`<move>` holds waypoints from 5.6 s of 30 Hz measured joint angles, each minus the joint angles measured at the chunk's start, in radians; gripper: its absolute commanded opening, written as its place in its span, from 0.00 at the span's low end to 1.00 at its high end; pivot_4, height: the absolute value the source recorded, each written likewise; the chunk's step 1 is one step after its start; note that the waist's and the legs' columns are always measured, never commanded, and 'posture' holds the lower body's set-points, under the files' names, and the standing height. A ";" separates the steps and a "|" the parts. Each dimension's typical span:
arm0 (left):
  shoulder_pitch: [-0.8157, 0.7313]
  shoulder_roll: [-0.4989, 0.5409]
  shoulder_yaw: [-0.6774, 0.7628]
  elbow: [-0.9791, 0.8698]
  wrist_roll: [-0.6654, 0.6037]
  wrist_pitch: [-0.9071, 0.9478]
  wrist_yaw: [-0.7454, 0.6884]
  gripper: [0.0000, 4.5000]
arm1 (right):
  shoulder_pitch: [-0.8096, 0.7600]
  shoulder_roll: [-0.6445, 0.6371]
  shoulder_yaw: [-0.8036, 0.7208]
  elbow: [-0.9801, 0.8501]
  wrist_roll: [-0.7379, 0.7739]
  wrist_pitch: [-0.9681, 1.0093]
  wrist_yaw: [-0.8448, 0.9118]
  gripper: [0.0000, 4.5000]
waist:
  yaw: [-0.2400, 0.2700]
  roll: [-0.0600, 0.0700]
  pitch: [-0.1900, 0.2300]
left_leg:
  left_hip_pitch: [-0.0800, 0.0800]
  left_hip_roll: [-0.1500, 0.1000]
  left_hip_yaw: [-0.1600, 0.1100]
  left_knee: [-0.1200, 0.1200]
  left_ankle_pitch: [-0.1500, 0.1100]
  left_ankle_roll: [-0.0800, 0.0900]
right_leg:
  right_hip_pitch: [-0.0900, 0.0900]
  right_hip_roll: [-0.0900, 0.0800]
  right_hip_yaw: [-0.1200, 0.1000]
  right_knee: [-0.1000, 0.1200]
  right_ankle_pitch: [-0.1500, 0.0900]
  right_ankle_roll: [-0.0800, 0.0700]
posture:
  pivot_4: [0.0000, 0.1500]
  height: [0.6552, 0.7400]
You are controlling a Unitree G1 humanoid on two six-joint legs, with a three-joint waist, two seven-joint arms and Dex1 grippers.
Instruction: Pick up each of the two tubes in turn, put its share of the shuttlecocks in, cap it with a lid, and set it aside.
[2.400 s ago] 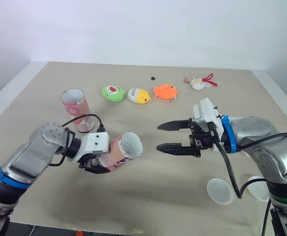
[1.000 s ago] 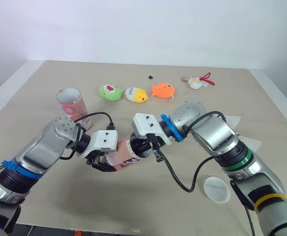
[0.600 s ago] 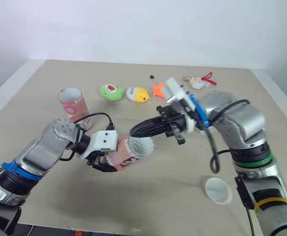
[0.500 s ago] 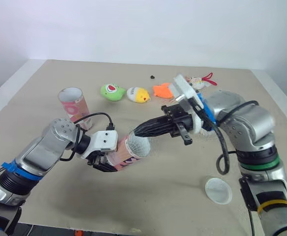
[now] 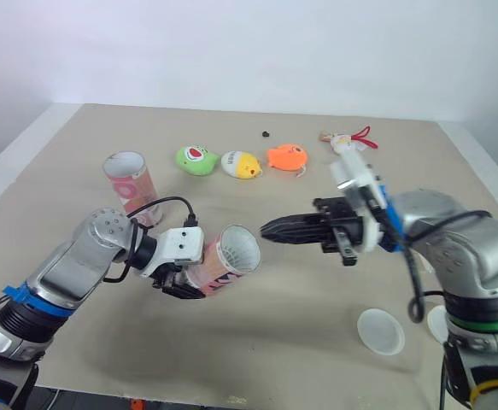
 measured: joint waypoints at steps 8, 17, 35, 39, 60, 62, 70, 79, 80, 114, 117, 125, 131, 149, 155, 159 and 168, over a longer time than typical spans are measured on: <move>0.043 -0.190 0.045 0.028 -0.122 -0.127 0.063 0.65 | 0.296 -0.034 -0.317 -0.131 0.201 0.074 -0.241 0.00 | -0.012 -0.005 0.004 | -0.004 0.000 0.000 0.000 0.000 0.000 | -0.003 0.000 0.002 -0.001 0.001 0.001 | 1.00 1.00; 0.061 -0.351 0.080 0.197 -0.162 -0.302 0.131 0.65 | 0.506 -0.112 -0.468 -0.161 0.165 0.078 -0.417 0.00 | -0.017 -0.004 0.003 | -0.001 0.001 0.000 0.000 0.001 -0.001 | -0.001 0.005 0.002 -0.001 0.003 0.001 | 1.00 1.00; 0.091 -0.334 0.018 0.309 -0.106 -0.357 0.110 0.65 | 0.803 -0.307 -0.539 -0.101 -0.048 -0.024 -0.177 0.00 | -0.020 -0.004 0.003 | -0.001 0.002 0.000 0.000 0.002 0.000 | -0.002 0.006 0.003 -0.002 0.002 0.004 | 1.00 1.00; 0.100 -0.327 0.020 0.320 -0.100 -0.399 0.107 0.65 | 0.811 -0.341 -0.542 -0.099 -0.084 -0.041 -0.139 0.00 | -0.020 -0.004 0.003 | -0.001 0.002 0.000 0.000 0.002 0.000 | -0.002 0.006 0.003 -0.002 0.001 0.004 | 1.00 1.00; 0.060 -0.396 -0.033 0.400 -0.040 -0.546 0.139 0.65 | 0.768 -0.433 -0.262 0.101 -0.389 -0.310 0.011 0.93 | -0.006 -0.003 0.003 | 0.001 0.000 0.002 0.002 0.003 0.000 | 0.002 0.003 0.004 -0.003 0.002 0.006 | 1.00 1.00; 0.060 -0.399 -0.033 0.405 -0.040 -0.556 0.140 0.65 | 0.769 -0.466 -0.257 0.098 -0.382 -0.305 0.068 0.93 | -0.006 -0.001 0.002 | 0.001 0.000 0.002 0.002 0.003 0.000 | 0.001 0.004 0.004 -0.003 0.003 0.007 | 1.00 1.00; 0.082 -0.410 -0.020 0.401 -0.041 -0.554 0.162 0.65 | 0.622 -0.505 -0.161 0.070 -0.351 -0.288 0.128 0.93 | -0.006 -0.002 0.002 | 0.002 0.002 0.002 0.002 0.004 0.001 | 0.002 0.004 0.004 -0.003 0.003 0.004 | 1.00 1.00; 0.110 -0.403 -0.012 0.363 -0.043 -0.534 0.186 0.65 | 0.617 -0.510 -0.028 0.085 -0.442 -0.345 0.129 0.93 | -0.006 -0.001 0.002 | 0.002 0.002 0.002 0.001 0.004 0.001 | 0.001 0.005 0.004 -0.003 0.004 0.005 | 1.00 1.00; 0.110 -0.402 -0.012 0.363 -0.043 -0.533 0.186 0.65 | 0.614 -0.510 -0.022 0.087 -0.453 -0.347 0.128 0.93 | -0.006 -0.001 0.002 | 0.002 0.002 0.002 0.001 0.004 0.001 | 0.001 0.006 0.004 -0.003 0.004 0.004 | 1.00 1.00; 0.097 -0.409 -0.012 0.363 -0.037 -0.513 0.205 0.65 | 0.215 -0.488 0.048 0.093 -0.297 -0.181 0.245 0.02 | -0.007 -0.001 0.003 | 0.001 0.003 0.002 0.001 0.006 -0.001 | 0.000 0.005 0.004 -0.003 0.006 0.002 | 1.00 1.00; 0.095 -0.412 -0.012 0.364 -0.035 -0.514 0.205 0.65 | 0.137 -0.488 0.036 0.077 -0.217 -0.120 0.258 0.02 | -0.007 -0.001 0.003 | 0.000 0.003 0.002 0.001 0.006 -0.001 | -0.001 0.004 0.004 -0.003 0.006 0.000 | 1.00 1.00; 0.064 -0.407 -0.023 0.384 -0.027 -0.512 0.182 0.65 | -0.230 -0.375 0.155 0.080 -0.119 0.024 0.238 0.02 | -0.017 0.000 0.003 | 0.000 0.004 0.002 0.001 0.007 -0.001 | -0.002 0.006 0.002 -0.003 0.008 -0.007 | 1.00 1.00; 0.045 -0.404 -0.044 0.365 -0.035 -0.441 0.153 0.65 | -0.356 -0.316 0.298 0.059 -0.137 0.054 0.243 0.02 | -0.017 0.001 0.003 | -0.001 0.004 0.001 -0.001 0.005 -0.001 | -0.003 0.004 0.002 -0.002 0.007 -0.003 | 1.00 1.00; 0.058 -0.451 -0.031 0.382 -0.052 -0.411 0.141 0.65 | -0.585 -0.178 0.557 0.180 -0.395 -0.107 0.355 0.02 | -0.012 0.001 0.003 | -0.002 0.002 0.000 -0.001 0.003 0.001 | -0.003 0.003 0.001 -0.002 0.004 -0.003 | 1.00 1.00; 0.058 -0.458 -0.031 0.394 -0.049 -0.430 0.142 0.65 | -0.591 -0.153 0.606 0.217 -0.523 -0.230 0.374 0.02 | -0.010 0.001 0.003 | -0.002 0.002 0.000 -0.001 0.003 0.001 | -0.003 0.003 0.001 -0.002 0.004 -0.003 | 1.00 1.00; 0.060 -0.459 -0.030 0.398 -0.049 -0.435 0.147 0.65 | -0.597 -0.142 0.616 0.224 -0.575 -0.289 0.389 0.02 | -0.010 0.001 0.003 | -0.001 0.002 0.000 0.000 0.003 0.000 | -0.003 0.003 0.001 -0.001 0.004 -0.003 | 1.00 1.00; 0.066 -0.456 -0.029 0.399 -0.049 -0.448 0.162 0.65 | -0.610 -0.137 0.621 0.188 -0.644 -0.367 0.401 0.02 | -0.010 0.001 0.003 | -0.001 0.003 0.000 0.000 0.003 0.000 | -0.003 0.004 0.000 0.000 0.006 -0.004 | 1.00 1.00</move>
